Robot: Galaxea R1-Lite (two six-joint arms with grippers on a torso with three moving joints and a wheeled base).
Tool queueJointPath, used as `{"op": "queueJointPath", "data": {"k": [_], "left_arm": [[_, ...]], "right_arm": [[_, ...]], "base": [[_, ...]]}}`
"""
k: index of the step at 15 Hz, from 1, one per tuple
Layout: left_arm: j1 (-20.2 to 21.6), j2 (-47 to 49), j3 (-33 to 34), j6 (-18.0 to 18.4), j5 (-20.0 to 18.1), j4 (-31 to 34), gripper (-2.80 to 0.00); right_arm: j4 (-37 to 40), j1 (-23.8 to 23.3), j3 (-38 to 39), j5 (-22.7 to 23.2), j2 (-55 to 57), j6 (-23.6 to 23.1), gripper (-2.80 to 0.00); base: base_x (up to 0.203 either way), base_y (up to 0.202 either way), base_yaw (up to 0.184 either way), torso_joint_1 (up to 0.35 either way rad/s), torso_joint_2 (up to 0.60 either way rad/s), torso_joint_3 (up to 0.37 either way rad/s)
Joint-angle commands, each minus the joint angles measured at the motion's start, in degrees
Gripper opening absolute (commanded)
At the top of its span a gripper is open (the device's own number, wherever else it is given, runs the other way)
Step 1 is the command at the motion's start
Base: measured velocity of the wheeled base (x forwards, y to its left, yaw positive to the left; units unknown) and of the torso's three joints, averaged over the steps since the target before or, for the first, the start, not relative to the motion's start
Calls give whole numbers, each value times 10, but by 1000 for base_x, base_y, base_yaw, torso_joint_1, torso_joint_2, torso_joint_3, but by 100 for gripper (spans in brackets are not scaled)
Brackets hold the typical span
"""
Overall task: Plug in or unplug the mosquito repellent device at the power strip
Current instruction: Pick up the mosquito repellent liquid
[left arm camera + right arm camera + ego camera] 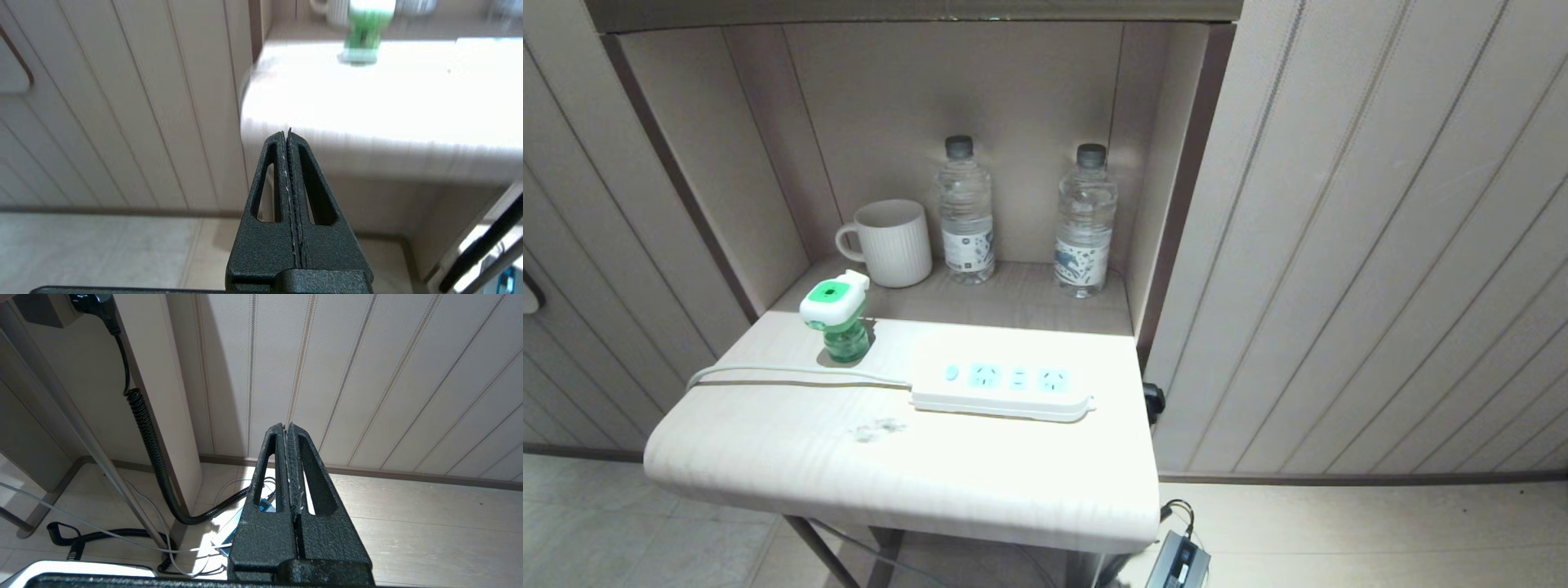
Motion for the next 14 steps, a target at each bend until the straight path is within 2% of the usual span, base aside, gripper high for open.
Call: {"op": "queueJointPath", "data": {"k": [1, 3, 6, 8, 10, 11, 14], "left_arm": [[-3, 103, -59, 0, 0, -11, -280], [-12, 164, -116, 0, -20, -16, -280], [-47, 317, -193, 7, -66, -24, -280], [-116, 400, -214, 7, -78, -49, -280], [-179, 450, -217, -5, -57, -89, -280], [-193, 476, -217, -17, -28, -126, 0], [-206, 525, -212, -33, 27, -227, 0]], "right_arm": [[0, 0, 0, 1, 0, 0, -280], [1, 0, 0, 0, 0, 0, -280], [0, 0, 0, 0, 0, 0, -280], [1, 0, 0, 0, 0, 0, -280], [0, 0, 0, 0, 0, 0, -280], [1, 0, 0, 0, 0, 0, -280], [1, 0, 0, 0, 0, 0, -280]], "base": [[0, 0, 0, 0, 0, 0], [0, 0, 0, 0, 0, 0], [0, 0, 0, 0, 0, 0], [0, 0, 0, 0, 0, 0], [0, 0, 0, 0, 0, 0], [0, 0, 0, 0, 0, 0], [0, 0, 0, 0, 0, 0]]}}
